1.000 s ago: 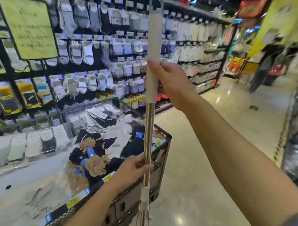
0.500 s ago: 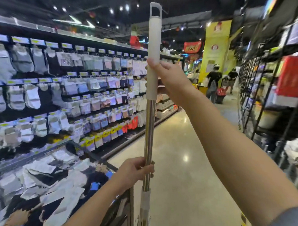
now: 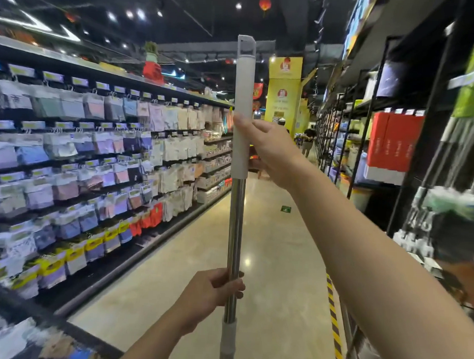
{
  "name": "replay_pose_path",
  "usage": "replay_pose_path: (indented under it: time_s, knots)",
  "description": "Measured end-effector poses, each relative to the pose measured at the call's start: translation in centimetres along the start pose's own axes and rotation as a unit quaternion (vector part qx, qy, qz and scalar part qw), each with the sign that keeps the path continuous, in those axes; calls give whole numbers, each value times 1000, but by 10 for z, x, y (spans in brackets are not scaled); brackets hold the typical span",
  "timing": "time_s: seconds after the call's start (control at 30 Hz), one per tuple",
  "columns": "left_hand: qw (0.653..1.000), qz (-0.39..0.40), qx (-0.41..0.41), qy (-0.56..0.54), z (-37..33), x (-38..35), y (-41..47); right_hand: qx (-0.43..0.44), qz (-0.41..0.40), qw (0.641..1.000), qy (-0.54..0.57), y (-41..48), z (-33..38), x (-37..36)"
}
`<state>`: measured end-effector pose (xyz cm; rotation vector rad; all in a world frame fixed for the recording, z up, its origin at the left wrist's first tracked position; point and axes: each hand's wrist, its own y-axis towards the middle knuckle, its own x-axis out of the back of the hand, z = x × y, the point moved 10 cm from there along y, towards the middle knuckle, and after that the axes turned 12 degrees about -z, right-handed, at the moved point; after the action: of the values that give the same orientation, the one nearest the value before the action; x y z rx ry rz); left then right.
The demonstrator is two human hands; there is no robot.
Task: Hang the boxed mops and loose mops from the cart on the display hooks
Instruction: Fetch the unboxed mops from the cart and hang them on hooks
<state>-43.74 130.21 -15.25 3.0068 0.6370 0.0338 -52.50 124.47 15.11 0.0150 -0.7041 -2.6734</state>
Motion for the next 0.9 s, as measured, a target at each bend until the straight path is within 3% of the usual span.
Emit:
replay_pose_path:
  time_s: [0.53, 0.9]
  knots:
    - [987, 153, -31, 22, -8, -92, 247, -6, -150, 986, -79, 179, -85, 78]
    - [970, 218, -70, 82, -10, -207, 401, -1, -233, 967, -103, 304, -170, 202]
